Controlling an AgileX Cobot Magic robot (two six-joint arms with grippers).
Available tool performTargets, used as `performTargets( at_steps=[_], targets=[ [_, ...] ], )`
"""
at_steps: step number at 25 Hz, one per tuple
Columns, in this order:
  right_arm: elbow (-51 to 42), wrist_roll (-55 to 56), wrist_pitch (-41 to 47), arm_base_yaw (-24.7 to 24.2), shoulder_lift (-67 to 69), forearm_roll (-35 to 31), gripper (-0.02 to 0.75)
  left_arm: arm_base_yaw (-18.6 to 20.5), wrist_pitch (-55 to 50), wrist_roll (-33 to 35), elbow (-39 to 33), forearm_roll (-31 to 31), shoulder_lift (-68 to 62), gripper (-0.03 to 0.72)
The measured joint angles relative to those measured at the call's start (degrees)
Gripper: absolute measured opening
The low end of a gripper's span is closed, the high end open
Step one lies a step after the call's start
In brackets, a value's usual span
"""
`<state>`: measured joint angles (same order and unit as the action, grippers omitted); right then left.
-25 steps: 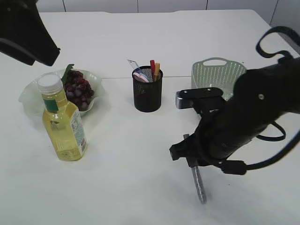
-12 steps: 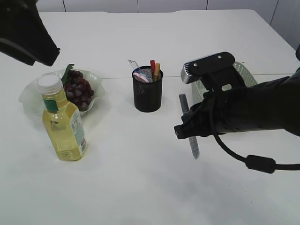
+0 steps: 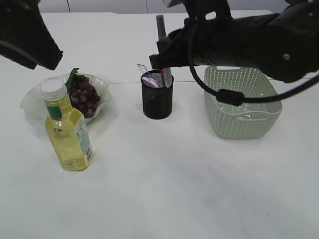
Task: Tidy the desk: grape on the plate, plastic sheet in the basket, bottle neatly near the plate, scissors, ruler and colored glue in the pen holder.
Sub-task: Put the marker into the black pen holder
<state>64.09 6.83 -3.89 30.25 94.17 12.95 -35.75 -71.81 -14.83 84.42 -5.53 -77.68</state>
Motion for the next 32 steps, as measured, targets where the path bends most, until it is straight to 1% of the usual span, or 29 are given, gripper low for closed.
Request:
performTargets(
  at_steps=[6,10,17,24,32],
  targets=[
    [10.98,-0.18,-0.68,-3.46,7.38,1.16,0.041,0.00,0.00,0.00,0.00,0.31,0.00,0.243],
    [16.70,-0.27,-0.78,-5.51,11.84,1.29,0.041,0.00,0.00,-0.05,0.00,1.08,0.00,0.243],
    [24.06,-0.27,-0.91,-5.84,20.49,1.29,0.041,0.00,0.00,-0.05,0.00,3.73,0.00,0.242],
    [28.53,0.24,-1.26,-5.84,26.48,1.29,0.041,0.00,0.00,-0.05,0.00,4.69,0.00,0.242],
    [28.65,0.74,-1.26,-5.84,27.87,1.18,0.041,0.00,0.00,-0.05,0.00,6.79,0.00,0.242]
  ],
)
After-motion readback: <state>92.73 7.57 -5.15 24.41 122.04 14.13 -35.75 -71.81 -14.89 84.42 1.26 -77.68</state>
